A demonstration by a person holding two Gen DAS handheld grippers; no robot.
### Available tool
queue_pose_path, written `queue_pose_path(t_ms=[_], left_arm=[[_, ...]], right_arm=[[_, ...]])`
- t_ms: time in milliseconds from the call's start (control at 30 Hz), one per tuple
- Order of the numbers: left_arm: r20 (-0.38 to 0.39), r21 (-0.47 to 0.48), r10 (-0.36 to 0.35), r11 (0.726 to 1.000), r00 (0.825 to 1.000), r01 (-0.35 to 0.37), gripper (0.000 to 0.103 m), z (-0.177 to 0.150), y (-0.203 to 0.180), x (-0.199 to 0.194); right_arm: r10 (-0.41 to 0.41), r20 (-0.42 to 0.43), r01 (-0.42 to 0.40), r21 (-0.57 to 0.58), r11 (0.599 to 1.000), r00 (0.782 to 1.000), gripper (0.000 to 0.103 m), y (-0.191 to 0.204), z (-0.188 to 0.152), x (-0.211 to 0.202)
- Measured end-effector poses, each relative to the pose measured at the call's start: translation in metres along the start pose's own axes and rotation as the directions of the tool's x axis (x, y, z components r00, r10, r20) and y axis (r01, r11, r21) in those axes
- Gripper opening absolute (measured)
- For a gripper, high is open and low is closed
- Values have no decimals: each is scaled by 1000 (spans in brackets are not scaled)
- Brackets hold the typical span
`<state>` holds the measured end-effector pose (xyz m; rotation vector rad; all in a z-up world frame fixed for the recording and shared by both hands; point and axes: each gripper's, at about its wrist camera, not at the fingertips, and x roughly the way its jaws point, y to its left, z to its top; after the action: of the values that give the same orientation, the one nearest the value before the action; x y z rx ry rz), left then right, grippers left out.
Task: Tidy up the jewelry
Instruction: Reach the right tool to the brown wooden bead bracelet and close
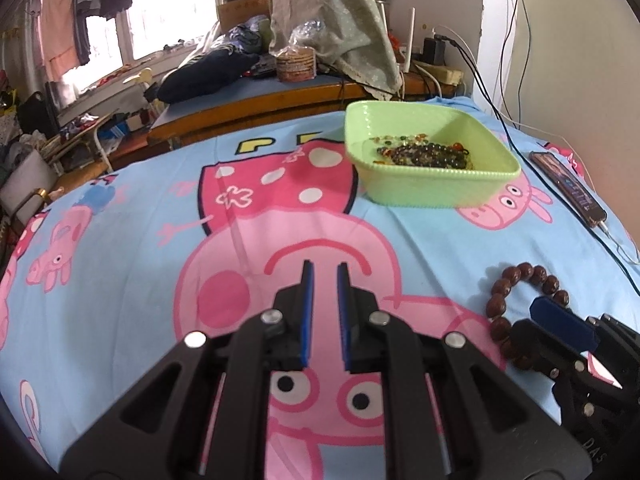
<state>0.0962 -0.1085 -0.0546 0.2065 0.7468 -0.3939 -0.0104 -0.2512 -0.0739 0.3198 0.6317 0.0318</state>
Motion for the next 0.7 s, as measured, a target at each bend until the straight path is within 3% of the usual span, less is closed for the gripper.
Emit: queue_pose_path(t_ms=[200,267,367,467,533,567,633,700], left_arm=[[-7,-5,-13,1000,1000,13,10,-4,3,2],[-8,-7,-27,1000,1000,27,10,-5,4,2],[-16,0,-122,993,992,122,10,-5,-2,-1],[-55,29,-284,958,957,286,10,-4,-22,-4],[-88,48,-345,935,934,350,12,-4,-38,-3],[-104,54,-356,930,929,363,17,-4,-44,-1],[-116,68,-354,929,928,363,48,-3,-58,2],[-110,105,-316,939,942,327,49,-4,-70,7]], right_arm=[[-8,11,8,-2,1000,1000,0,-4,5,-6],[-49,39,48,31,998,998,0,-21,11,-15],[-107,53,103,84,991,993,0,-51,16,-26],[-143,39,138,117,984,989,0,-74,19,-31],[-133,12,131,120,984,991,0,-83,20,-28],[-125,-3,124,115,986,992,0,-85,21,-26],[-101,-21,103,98,990,995,0,-85,21,-22],[-74,-56,77,63,995,996,0,-81,20,-16]])
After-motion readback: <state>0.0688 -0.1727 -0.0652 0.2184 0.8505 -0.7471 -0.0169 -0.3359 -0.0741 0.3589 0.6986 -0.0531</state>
